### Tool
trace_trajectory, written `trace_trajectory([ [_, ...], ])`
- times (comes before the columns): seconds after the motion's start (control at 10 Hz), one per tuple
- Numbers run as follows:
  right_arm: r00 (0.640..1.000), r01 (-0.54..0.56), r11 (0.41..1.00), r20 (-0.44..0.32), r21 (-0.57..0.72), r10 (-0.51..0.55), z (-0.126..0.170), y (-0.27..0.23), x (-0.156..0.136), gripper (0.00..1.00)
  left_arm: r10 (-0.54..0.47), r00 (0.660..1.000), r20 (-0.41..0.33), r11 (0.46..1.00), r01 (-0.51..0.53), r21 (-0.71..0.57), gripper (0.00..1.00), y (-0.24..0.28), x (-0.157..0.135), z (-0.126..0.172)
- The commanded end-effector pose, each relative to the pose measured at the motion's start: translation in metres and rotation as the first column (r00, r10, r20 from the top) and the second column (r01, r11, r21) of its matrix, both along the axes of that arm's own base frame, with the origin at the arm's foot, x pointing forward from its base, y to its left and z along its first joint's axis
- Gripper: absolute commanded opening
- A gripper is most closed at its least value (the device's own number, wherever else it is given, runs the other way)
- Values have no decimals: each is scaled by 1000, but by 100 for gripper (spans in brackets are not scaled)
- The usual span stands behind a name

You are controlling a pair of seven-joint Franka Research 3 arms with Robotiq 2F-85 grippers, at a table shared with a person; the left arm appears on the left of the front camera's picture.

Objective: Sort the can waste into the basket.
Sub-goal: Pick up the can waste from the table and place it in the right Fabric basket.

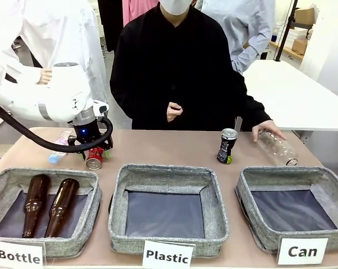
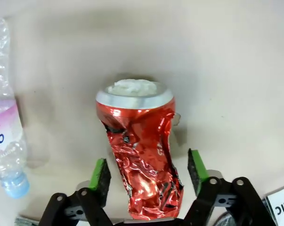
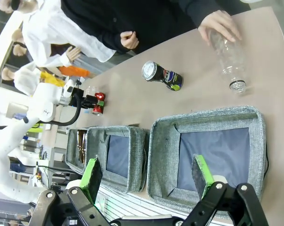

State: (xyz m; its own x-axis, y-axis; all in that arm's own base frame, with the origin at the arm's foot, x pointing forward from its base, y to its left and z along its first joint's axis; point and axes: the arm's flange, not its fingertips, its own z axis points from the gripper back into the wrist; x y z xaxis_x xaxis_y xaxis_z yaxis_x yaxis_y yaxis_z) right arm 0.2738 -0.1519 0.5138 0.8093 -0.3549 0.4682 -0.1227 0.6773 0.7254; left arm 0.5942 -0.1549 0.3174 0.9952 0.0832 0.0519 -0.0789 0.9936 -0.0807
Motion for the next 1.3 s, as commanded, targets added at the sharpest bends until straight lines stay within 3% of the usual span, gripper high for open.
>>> trace_trajectory([
  [0.0, 999, -15, 1000, 30, 9, 15, 0, -2, 1, 100, 33, 999, -11, 998, -32, 50, 0, -2, 5, -4],
  [0.1, 999, -15, 1000, 30, 9, 15, 0, -2, 1, 100, 35, 999, -8, 998, -35, 52, 34, -1, 5, -3],
  [0.2, 999, -15, 1000, 30, 9, 15, 0, -2, 1, 100, 36, 999, -6, 998, -36, 53, 0, -1, 4, -3],
  [0.6, 999, -15, 1000, 30, 9, 15, 0, -2, 1, 100, 31, 999, 13, 999, -32, 39, 0, 3, 3, 3],
  [0.8, 999, -15, 1000, 30, 9, 15, 0, -2, 1, 100, 26, 999, 48, 1000, -26, -8, 0, 17, -5, 23],
  [1.0, 999, -15, 1000, 30, 9, 15, 0, -2, 1, 100, -56, 994, 88, 993, 65, -96, 0, 41, -26, 59],
  [1.2, 999, -15, 1000, 30, 9, 15, 0, -2, 1, 100, -241, 960, 144, 958, 259, -120, 0, 82, -77, 114],
])
